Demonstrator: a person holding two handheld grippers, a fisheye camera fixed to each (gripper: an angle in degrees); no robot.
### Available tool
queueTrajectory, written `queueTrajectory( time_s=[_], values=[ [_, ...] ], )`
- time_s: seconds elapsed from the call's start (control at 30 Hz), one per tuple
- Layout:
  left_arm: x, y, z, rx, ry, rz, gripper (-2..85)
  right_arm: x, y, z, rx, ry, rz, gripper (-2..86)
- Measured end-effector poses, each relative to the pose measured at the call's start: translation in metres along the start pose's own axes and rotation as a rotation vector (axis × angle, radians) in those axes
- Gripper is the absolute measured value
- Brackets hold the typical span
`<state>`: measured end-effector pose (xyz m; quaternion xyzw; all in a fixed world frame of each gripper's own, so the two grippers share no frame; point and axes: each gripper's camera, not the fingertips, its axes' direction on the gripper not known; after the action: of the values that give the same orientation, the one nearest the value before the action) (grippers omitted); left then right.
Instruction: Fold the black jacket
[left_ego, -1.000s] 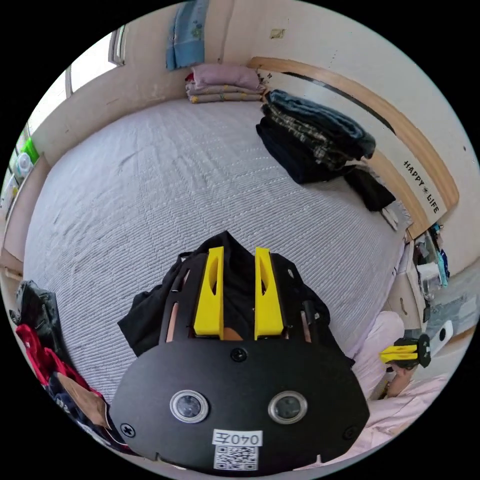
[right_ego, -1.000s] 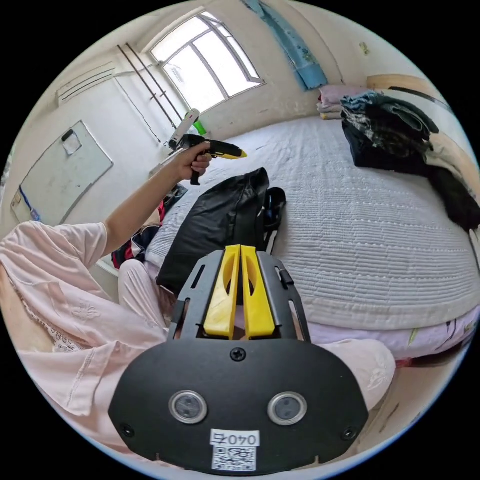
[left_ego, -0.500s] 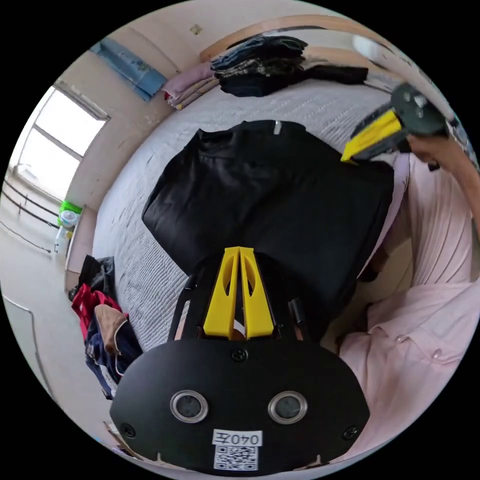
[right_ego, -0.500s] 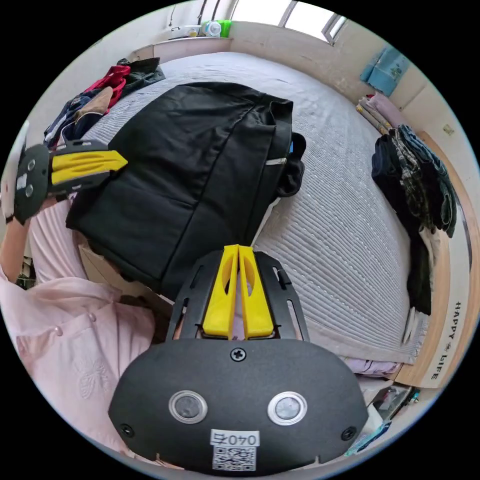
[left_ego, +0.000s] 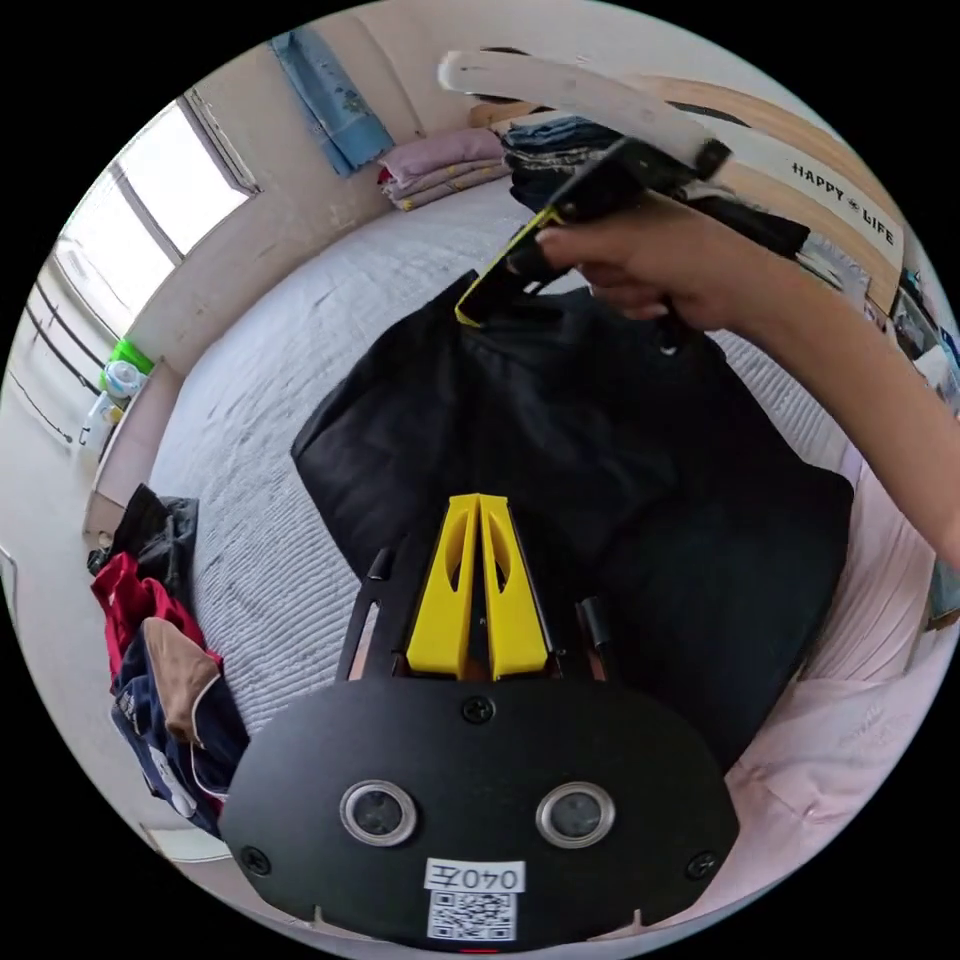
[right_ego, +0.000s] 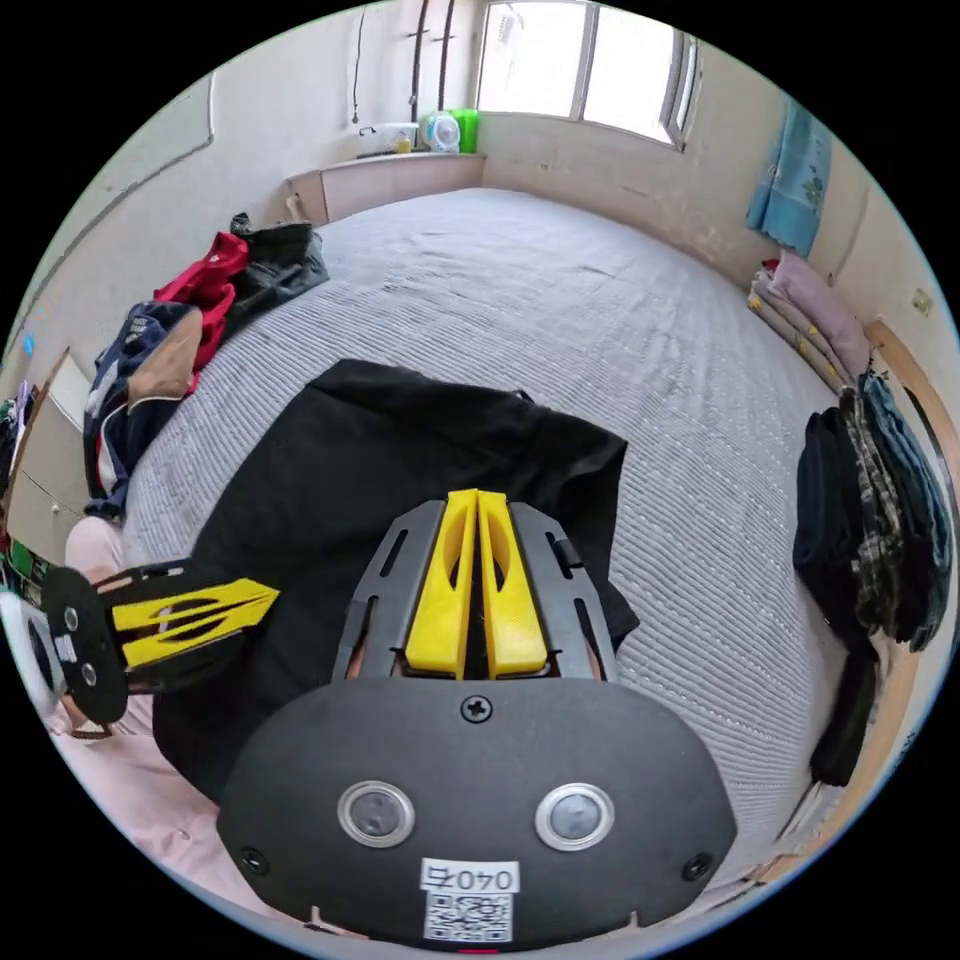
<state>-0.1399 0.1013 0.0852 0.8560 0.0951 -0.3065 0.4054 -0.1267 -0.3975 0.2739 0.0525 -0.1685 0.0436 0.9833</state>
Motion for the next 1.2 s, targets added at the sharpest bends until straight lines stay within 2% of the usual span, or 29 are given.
queueTrajectory(
  time_s=[0.07,0.13,0.2,0.23,0.33,0.43,0.5,0.57,0.6,0.67,0.7,0.8,0.87,0.97,1.03,1.1,1.2],
  values=[
    [0.009,0.006,0.008,0.026,-0.041,0.034,-0.9,0.039,0.01,0.04,-0.118,0.091,0.056,-1.0],
    [0.004,0.005,0.002,0.028,-0.015,0.048,-0.9,0.078,0.025,0.036,-0.078,-0.068,0.142,-1.0],
    [-0.026,0.004,-0.023,0.149,0.013,-0.032,-0.9,0.101,0.03,0.02,-0.056,-0.003,0.258,-1.0],
    [-0.036,0.004,-0.028,0.18,-0.005,-0.055,-0.9,0.102,0.028,0.005,-0.014,0.111,0.268,-1.0],
    [-0.083,-0.017,-0.034,0.228,-0.177,-0.114,-0.9,0.087,0.005,-0.02,0.054,0.076,0.188,-1.0],
    [-0.132,-0.055,0.0,0.155,-0.239,-0.177,-0.9,0.062,-0.024,-0.008,0.041,0.094,0.093,-1.0],
    [-0.163,-0.08,0.052,0.033,-0.182,-0.225,-0.9,0.055,-0.035,0.022,-0.033,0.119,0.054,-1.0],
    [-0.171,-0.089,0.104,-0.116,-0.061,-0.207,-0.9,0.058,-0.031,0.088,-0.26,0.178,-0.037,-1.0],
    [-0.169,-0.088,0.108,-0.072,-0.083,-0.158,-0.9,0.059,-0.026,0.091,-0.241,0.2,-0.063,-0.9],
    [-0.174,-0.092,0.097,-0.123,-0.112,-0.141,-0.9,0.067,-0.014,0.07,-0.254,0.451,-0.005,-0.9],
    [-0.177,-0.088,0.078,-0.098,-0.108,-0.157,-0.9,0.063,-0.008,0.058,-0.225,0.489,-0.029,-0.9],
    [-0.162,-0.051,0.011,0.065,-0.007,-0.145,-0.9,0.029,0.041,-0.01,-0.097,0.335,-0.142,-0.6],
    [-0.135,-0.02,-0.02,0.111,0.099,-0.093,-0.9,-0.008,0.094,-0.047,-0.039,0.195,-0.203,0.3],
    [-0.079,0.028,-0.04,0.086,0.244,0.016,-0.9,-0.042,0.162,-0.062,0.005,0.055,-0.262,4.5],
    [-0.053,0.048,-0.035,0.032,0.213,0.048,-0.9,-0.046,0.191,-0.054,-0.044,0.034,-0.269,3.8],
    [-0.037,0.06,-0.019,0.037,0.098,0.047,-0.8,-0.034,0.21,-0.031,-0.095,0.07,-0.248,1.8],
    [-0.038,0.045,-0.017,0.004,0.071,0.059,-0.8,-0.001,0.217,-0.022,-0.068,-0.026,-0.136,-0.2]
  ],
)
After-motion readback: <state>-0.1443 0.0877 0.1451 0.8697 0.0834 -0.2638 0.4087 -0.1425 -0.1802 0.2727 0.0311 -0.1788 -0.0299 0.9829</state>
